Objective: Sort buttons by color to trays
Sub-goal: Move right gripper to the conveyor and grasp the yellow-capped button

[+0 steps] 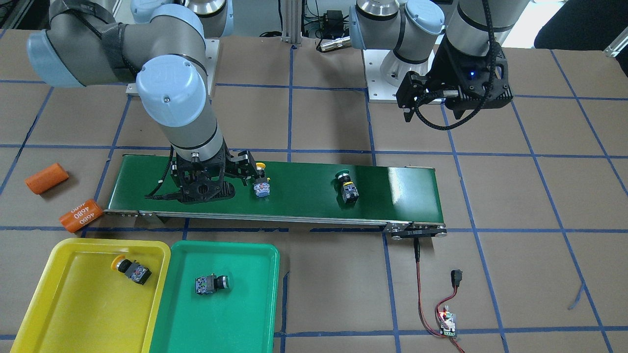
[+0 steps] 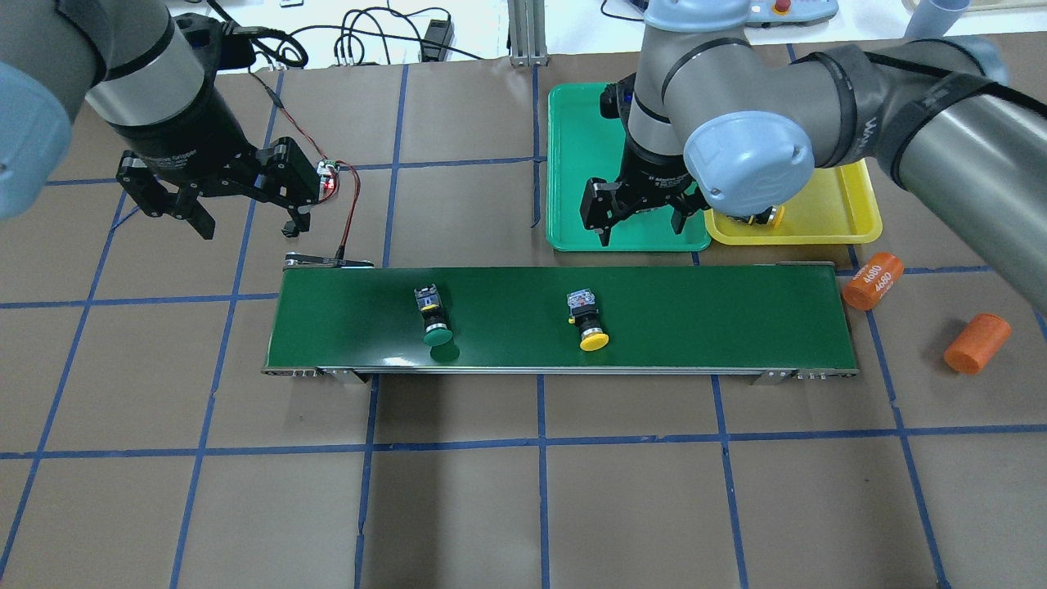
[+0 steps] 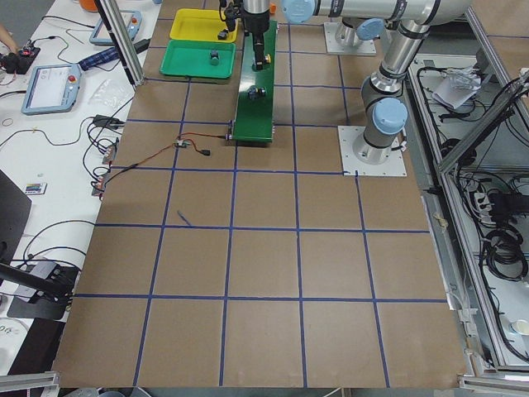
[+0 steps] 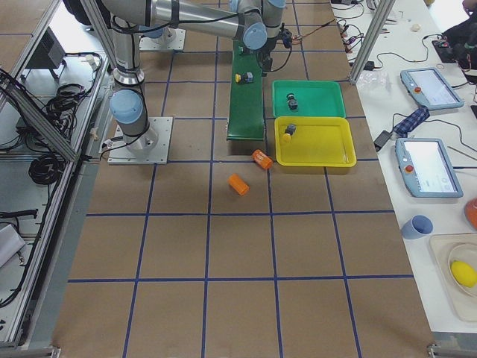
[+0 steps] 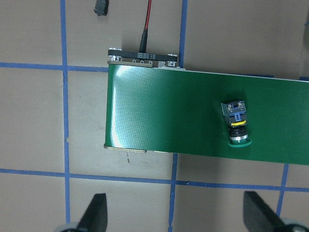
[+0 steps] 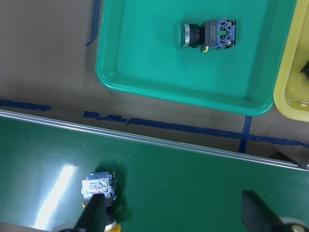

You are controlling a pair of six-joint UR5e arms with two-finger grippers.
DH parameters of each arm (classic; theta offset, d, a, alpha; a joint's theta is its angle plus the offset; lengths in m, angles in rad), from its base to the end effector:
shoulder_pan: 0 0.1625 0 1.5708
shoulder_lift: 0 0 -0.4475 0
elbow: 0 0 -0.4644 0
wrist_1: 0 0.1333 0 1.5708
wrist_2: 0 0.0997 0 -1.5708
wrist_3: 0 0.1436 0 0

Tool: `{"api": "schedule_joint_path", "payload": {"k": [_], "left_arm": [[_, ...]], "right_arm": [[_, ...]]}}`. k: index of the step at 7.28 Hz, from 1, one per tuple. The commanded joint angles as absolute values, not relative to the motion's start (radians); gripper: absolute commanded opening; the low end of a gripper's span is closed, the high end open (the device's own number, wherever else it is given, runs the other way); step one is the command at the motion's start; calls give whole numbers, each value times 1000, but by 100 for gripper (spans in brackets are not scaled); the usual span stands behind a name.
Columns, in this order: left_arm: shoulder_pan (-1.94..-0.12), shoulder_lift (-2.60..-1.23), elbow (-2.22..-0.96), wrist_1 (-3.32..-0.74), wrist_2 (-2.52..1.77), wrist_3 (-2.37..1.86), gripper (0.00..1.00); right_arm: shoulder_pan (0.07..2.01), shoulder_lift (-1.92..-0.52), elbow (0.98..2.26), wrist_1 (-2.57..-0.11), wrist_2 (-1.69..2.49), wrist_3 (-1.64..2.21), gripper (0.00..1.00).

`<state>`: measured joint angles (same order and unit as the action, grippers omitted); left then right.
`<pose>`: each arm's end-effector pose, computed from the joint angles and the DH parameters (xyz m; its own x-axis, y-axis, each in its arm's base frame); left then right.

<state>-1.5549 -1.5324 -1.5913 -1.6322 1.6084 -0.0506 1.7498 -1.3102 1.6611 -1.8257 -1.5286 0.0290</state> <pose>-0.1193 -0.5425 0.4703 -0.9971 -0.0648 -0.0397 -0.0664 0.9969 0.0415 0.2505 -0.6019 0.2829 -0.9886 -0.1454 -0.0392 -0.1486 0.9841 0.0970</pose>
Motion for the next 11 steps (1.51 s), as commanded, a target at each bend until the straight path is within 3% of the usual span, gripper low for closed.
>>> {"api": "schedule_joint_path", "payload": {"k": [1,6,7,8,9,11], "left_arm": [[-1555,-1534,-1591,-1631,1606,-51,100],[-1554,-1534,-1591,-1631,1606,-51,100],[-1554,-1534,-1591,-1631,1606,-51,100],[-1554,-1535,-1591,-1631,1605,-51,100],[-1554,-1536,-1591,-1631,1605,-51,100],[-1554,-1537,-1591,-1631,1605,-51,100]], "right_arm": [[1765,-1299,1706,-1824,-1538,159,100],[1822,-1203,1718,-1836,-1539,206,100],[1822,-1201,1726,-1836,-1542,206,84],[1818,-1201,1724,-1836,-1542,212,25],[1809,-1210,1723,-1821,-1543,221,0],[1786,-1221,1717,-1818,-1548,222,0]]}}
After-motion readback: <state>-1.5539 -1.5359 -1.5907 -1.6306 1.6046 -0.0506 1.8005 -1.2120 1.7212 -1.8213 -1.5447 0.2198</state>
